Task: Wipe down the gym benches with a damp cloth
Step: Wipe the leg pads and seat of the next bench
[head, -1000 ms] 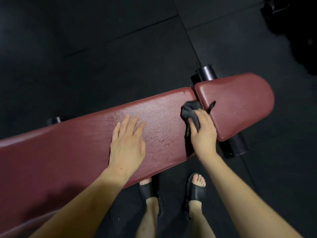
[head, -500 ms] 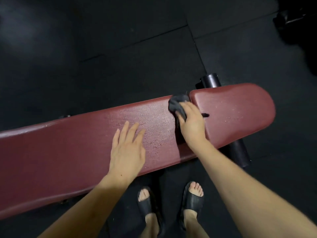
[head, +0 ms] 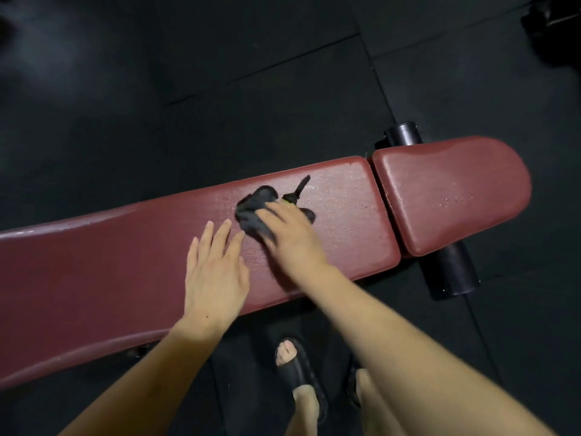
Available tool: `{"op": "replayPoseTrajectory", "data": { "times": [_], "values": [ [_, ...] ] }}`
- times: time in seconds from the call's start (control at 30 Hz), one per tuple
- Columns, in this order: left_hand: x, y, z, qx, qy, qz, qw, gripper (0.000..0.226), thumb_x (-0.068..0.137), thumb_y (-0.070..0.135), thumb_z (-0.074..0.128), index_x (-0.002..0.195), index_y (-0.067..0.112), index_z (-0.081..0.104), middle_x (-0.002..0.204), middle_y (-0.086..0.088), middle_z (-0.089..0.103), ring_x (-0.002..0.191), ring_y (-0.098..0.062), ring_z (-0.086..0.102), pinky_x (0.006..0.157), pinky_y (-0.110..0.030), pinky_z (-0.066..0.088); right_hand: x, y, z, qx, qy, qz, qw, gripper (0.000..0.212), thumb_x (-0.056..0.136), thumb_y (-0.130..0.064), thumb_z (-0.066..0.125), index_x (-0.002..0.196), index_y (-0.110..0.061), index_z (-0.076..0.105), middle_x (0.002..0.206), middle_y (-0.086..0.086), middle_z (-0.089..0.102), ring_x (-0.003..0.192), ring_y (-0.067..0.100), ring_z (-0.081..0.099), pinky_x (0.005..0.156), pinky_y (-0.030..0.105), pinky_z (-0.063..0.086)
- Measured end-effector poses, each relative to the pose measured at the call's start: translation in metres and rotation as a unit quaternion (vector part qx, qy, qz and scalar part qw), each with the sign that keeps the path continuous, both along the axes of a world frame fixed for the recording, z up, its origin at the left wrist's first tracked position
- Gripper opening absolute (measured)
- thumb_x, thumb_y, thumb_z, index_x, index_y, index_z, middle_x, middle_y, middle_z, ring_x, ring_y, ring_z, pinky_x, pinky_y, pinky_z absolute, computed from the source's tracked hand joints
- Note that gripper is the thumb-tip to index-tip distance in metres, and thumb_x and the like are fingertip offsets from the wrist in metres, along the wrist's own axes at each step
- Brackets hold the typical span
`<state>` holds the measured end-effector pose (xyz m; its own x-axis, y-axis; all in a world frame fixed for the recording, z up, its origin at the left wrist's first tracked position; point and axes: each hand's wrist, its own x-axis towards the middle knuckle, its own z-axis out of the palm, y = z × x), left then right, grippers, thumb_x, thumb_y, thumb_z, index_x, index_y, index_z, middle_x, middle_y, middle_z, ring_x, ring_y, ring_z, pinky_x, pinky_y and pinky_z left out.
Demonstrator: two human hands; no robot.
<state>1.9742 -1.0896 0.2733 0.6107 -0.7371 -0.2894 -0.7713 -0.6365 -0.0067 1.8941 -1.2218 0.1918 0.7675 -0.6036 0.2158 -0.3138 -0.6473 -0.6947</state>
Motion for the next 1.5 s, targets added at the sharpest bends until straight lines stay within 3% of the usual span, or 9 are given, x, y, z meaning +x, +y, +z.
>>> {"op": "replayPoseTrajectory", "data": {
  "times": [0.27, 0.4, 0.53, 0.8, 0.9, 1.1, 1.27, 1.37, 1.5],
  "values": [
    [0.039, 0.015, -0.01, -0.006, -0.011, 0.003, 1.0, 0.052, 0.1, 0.024, 0.046, 0.152, 0.018, 0.045, 0.166, -0.005, 0.03, 0.157, -0.027, 0.016, 0.126, -0.051, 0.019, -0.032, -0.084, -0.026, 0.083, 0.089, -0.337, 0.934, 0.024, 0.097, -0.02, 0.063, 0.116, -0.008, 0.071, 0.118, 0.011, 0.069, 0.113, 0.037, 0.062, 0.1, 0.046, 0.047],
    [0.048, 0.032, -0.01, -0.008, -0.023, 0.007, 1.0, 0.051, 0.099, 0.023, 0.049, 0.15, 0.017, 0.047, 0.164, -0.005, 0.034, 0.156, -0.028, 0.021, 0.124, -0.052, 0.022, 0.056, -0.009, 0.011, 0.031, 0.018, -0.137, 0.99, 0.017, 0.093, -0.018, 0.061, 0.102, -0.008, 0.071, 0.105, 0.012, 0.068, 0.1, 0.038, 0.06, 0.092, 0.053, 0.049],
    [0.052, 0.044, -0.009, -0.011, -0.023, 0.006, 1.0, 0.051, 0.099, 0.022, 0.05, 0.149, 0.015, 0.049, 0.164, -0.005, 0.035, 0.155, -0.027, 0.021, 0.124, -0.052, 0.024, 0.067, 0.012, 0.017, 0.005, -0.008, 0.011, 1.0, 0.034, 0.096, -0.026, 0.059, 0.116, -0.003, 0.073, 0.12, 0.017, 0.07, 0.121, 0.042, 0.063, 0.111, 0.055, 0.047],
    [0.043, 0.039, -0.017, -0.026, -0.003, -0.018, 1.0, 0.052, 0.099, 0.025, 0.046, 0.15, 0.016, 0.047, 0.165, -0.006, 0.032, 0.157, -0.028, 0.017, 0.125, -0.052, 0.021, -0.043, -0.07, -0.015, 0.063, 0.102, -0.28, 0.953, 0.019, 0.099, -0.018, 0.061, 0.114, -0.01, 0.07, 0.115, 0.01, 0.07, 0.118, 0.038, 0.061, 0.117, 0.048, 0.038],
    [0.042, 0.047, -0.014, -0.029, 0.0, -0.017, 0.999, 0.052, 0.099, 0.023, 0.047, 0.15, 0.016, 0.047, 0.165, -0.005, 0.032, 0.157, -0.027, 0.017, 0.125, -0.052, 0.021, 0.0, -0.007, 0.004, 0.048, 0.034, -0.235, 0.97, 0.013, 0.095, -0.011, 0.067, 0.108, -0.009, 0.07, 0.108, 0.01, 0.066, 0.106, 0.038, 0.061, 0.099, 0.044, 0.045],
    [0.032, 0.062, -0.01, -0.007, -0.004, -0.046, 0.999, 0.051, 0.099, 0.022, 0.049, 0.15, 0.015, 0.049, 0.165, -0.005, 0.033, 0.157, -0.026, 0.017, 0.125, -0.052, 0.022, -0.006, 0.032, -0.001, 0.028, 0.013, -0.013, 0.999, 0.037, 0.093, -0.014, 0.072, 0.128, -0.004, 0.07, 0.135, 0.016, 0.066, 0.136, 0.038, 0.056, 0.118, 0.054, 0.04],
    [0.015, 0.048, -0.017, -0.014, 0.008, -0.044, 0.999, 0.05, 0.098, 0.022, 0.049, 0.148, 0.015, 0.051, 0.164, -0.006, 0.033, 0.157, -0.029, 0.017, 0.125, -0.053, 0.022, -0.095, -0.062, -0.01, 0.068, 0.094, -0.204, 0.972, 0.026, 0.099, -0.014, 0.066, 0.124, -0.014, 0.068, 0.124, 0.009, 0.067, 0.122, 0.033, 0.06, 0.107, 0.02, 0.035],
    [0.011, 0.042, -0.019, -0.027, 0.008, -0.042, 0.999, 0.05, 0.098, 0.021, 0.05, 0.148, 0.015, 0.051, 0.164, -0.006, 0.034, 0.156, -0.029, 0.018, 0.125, -0.053, 0.021, -0.094, -0.049, -0.012, 0.104, 0.112, -0.334, 0.93, 0.025, 0.099, -0.021, 0.063, 0.122, -0.01, 0.068, 0.121, 0.01, 0.068, 0.114, 0.034, 0.063, 0.103, 0.03, 0.042],
    [0.009, 0.052, -0.015, -0.023, -0.002, -0.054, 0.998, 0.05, 0.099, 0.021, 0.047, 0.149, 0.017, 0.05, 0.164, -0.003, 0.035, 0.156, -0.027, 0.019, 0.125, -0.051, 0.021, -0.042, 0.04, 0.007, 0.065, 0.06, -0.211, 0.973, 0.02, 0.096, -0.019, 0.064, 0.112, -0.007, 0.068, 0.116, 0.013, 0.065, 0.112, 0.037, 0.059, 0.103, 0.052, 0.047]
  ]
}}
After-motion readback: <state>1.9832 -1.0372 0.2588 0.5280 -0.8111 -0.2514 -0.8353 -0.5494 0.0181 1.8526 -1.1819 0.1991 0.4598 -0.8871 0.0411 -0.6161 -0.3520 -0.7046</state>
